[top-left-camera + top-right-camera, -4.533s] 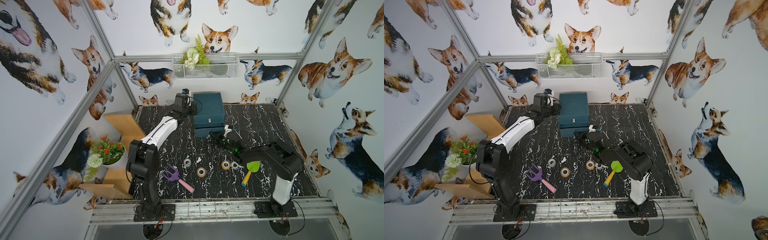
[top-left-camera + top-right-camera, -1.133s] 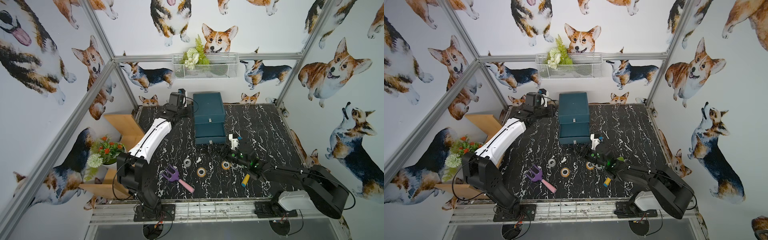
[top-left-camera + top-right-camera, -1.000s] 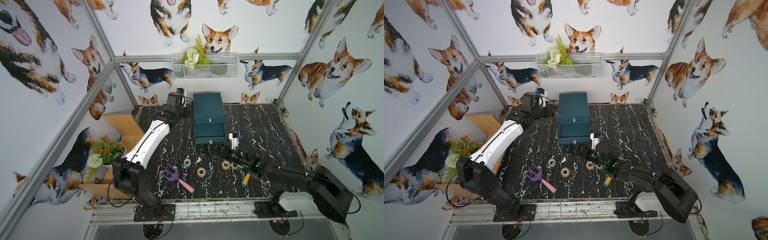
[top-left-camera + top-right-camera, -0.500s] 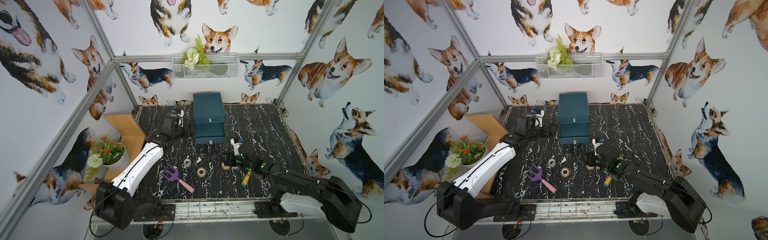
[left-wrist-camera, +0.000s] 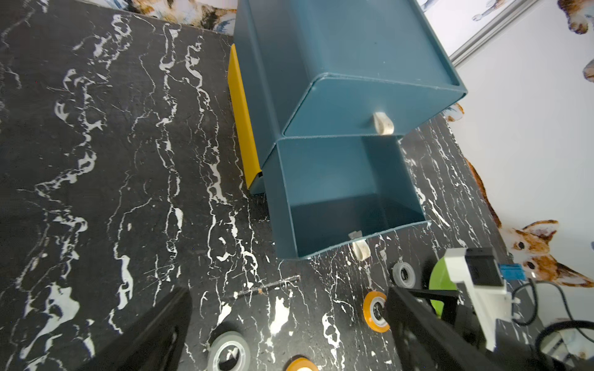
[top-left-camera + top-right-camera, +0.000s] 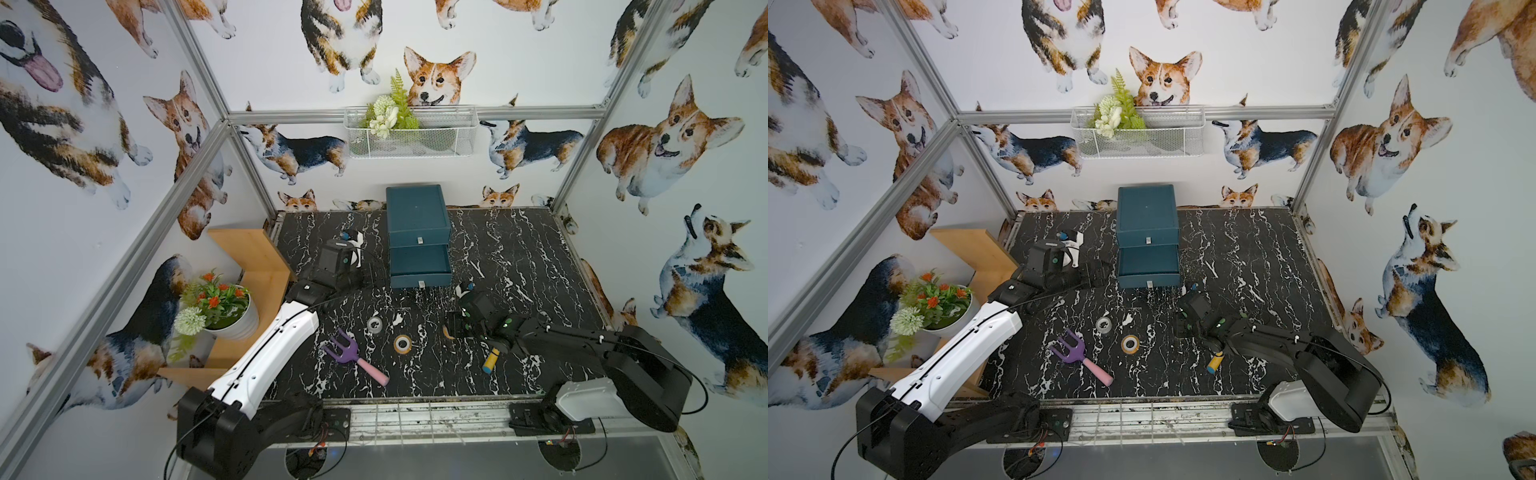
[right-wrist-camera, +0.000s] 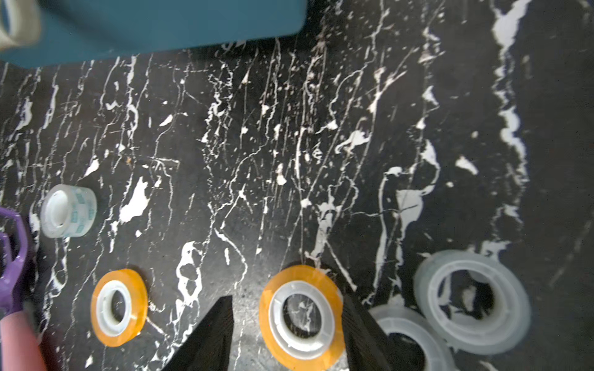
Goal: Place the transparent tape into the drawer according to color
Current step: Pick up the tape from the center of the board.
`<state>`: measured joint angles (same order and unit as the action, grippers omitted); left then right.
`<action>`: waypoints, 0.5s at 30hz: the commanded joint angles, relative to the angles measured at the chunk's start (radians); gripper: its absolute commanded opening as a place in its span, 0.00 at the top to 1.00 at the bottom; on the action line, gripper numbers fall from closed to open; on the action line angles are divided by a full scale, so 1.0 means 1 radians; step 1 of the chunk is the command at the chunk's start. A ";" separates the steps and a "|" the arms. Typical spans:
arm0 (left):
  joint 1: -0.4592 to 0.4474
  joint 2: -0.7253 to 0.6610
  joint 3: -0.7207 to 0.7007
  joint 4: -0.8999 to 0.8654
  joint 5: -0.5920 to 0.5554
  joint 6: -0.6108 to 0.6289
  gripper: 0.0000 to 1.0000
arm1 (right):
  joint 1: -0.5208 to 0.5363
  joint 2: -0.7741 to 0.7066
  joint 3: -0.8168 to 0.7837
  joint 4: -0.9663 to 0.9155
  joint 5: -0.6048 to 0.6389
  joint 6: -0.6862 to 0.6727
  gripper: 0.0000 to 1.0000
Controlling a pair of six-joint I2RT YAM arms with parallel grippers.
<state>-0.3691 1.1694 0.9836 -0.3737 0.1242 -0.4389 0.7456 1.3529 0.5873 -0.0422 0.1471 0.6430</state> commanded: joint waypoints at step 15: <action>-0.001 -0.004 -0.033 -0.002 -0.023 0.049 0.00 | -0.093 0.007 -0.028 -0.066 0.161 0.044 0.30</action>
<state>-0.3695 1.1694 0.9531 -0.3798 0.0978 -0.4019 0.6624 1.3453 0.5529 -0.1139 0.2970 0.6727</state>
